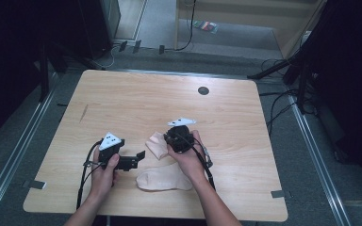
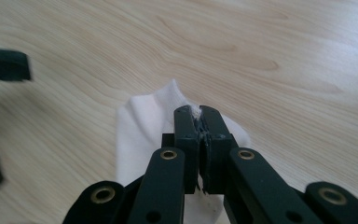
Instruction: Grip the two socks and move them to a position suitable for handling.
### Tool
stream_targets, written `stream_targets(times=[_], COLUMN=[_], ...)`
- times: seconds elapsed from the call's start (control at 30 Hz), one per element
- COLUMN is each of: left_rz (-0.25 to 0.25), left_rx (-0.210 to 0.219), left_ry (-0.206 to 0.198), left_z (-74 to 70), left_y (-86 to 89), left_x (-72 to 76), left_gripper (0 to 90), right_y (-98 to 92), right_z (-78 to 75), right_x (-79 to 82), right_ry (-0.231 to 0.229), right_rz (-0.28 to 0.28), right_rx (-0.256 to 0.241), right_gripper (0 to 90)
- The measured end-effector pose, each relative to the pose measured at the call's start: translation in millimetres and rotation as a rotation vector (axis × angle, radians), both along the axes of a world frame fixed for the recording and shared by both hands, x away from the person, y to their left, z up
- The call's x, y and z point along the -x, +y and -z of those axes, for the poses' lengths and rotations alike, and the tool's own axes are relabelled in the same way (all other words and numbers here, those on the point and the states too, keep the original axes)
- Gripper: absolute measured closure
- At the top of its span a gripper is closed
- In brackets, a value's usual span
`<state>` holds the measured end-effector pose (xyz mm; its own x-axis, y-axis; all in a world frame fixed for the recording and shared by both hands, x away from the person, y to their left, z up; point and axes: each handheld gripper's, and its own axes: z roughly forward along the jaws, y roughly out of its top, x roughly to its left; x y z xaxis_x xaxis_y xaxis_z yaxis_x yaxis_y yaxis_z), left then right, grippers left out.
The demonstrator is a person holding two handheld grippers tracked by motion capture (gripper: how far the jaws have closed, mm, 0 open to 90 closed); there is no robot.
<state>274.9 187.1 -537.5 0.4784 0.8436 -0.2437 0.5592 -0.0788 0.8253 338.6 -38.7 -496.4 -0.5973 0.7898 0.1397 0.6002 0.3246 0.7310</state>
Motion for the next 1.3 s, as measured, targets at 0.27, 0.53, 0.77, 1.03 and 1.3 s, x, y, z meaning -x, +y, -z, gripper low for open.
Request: stream_targets(times=[0.27, 0.53, 0.77, 1.03, 1.3], left_rz=[0.081, 0.015, 0.007, -0.026, -0.174], left_rx=[-0.012, -0.067, -0.056, -0.040, -0.138], left_ry=[0.021, 0.081, 0.085, -0.005, -0.173], left_z=[0.3, 5.8, 5.6, -6.7, -33.8], left_y=[-15.6, -23.9, -32.4, -17.3, 10.4], left_x=[-2.0, -12.0, -13.6, -7.1, 12.7], left_gripper=[0.0, 5.2, 29.2, 80.1, 89.8], right_y=[19.4, 29.3, 36.1, 36.1, 33.7], right_z=[-24.8, -36.1, -54.3, -67.2, -66.9], right_x=[6.3, 10.3, 20.1, 27.7, 25.3], right_ry=[-0.047, -0.050, -0.075, -0.092, -0.121], right_rz=[-0.020, -0.035, -0.063, -0.081, -0.104], right_rx=[-0.036, -0.060, -0.094, -0.126, -0.162], right_gripper=[88.1, 88.1, 88.1, 88.0, 88.1])
